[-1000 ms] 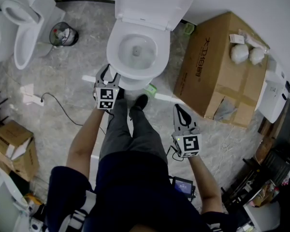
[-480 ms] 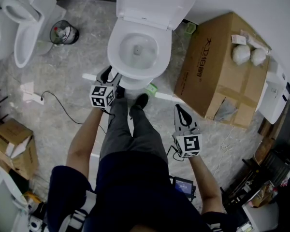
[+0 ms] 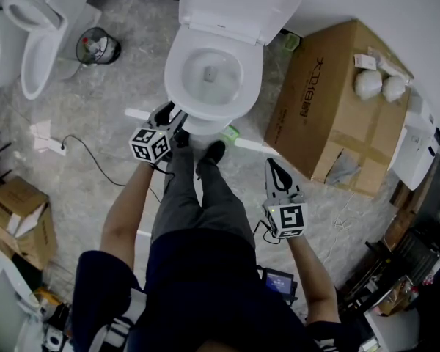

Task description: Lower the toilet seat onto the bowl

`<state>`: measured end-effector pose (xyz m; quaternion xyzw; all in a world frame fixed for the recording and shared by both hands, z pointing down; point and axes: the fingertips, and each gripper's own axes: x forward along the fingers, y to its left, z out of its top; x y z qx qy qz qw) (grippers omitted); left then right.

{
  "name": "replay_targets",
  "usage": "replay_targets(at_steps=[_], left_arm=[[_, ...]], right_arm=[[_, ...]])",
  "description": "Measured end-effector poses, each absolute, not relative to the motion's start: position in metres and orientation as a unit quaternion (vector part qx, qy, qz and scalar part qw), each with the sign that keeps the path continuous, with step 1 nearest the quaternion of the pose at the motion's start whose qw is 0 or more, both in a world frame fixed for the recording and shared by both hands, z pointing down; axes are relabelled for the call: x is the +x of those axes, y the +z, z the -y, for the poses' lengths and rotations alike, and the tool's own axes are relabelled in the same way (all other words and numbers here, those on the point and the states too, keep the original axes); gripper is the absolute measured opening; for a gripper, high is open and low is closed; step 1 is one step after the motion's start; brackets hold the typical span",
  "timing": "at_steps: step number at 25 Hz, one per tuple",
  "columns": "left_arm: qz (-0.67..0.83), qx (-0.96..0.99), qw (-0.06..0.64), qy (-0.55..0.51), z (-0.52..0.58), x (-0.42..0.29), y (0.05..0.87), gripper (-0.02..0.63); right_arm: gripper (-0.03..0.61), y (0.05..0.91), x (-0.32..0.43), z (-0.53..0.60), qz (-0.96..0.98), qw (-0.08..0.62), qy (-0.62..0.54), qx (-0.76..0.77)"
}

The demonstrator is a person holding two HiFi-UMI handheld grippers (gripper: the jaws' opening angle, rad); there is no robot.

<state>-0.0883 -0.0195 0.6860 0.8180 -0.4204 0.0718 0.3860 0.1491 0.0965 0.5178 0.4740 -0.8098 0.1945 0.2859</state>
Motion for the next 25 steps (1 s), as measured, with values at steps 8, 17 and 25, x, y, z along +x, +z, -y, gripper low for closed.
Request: replay_targets(at_steps=[8,17,25], left_arm=[[0.392,0.8,0.454,0.017,0.015,-0.088,0.688,0.181],[0.368,0.764,0.526,-0.061,0.011,-0.093,0.687,0.166],[0.358,0.735,0.567,-0.1,0.004,-0.101,0.695,0.164]], right_arm=[[0.02,0.522,0.147,-0.095,0.811,0.287,0.196,0.47],[0.02,0.525,0.142,-0.094,0.812,0.29,0.199,0.465],[0.02,0.527,0.138,-0.093,0.814,0.297,0.197,0.459]])
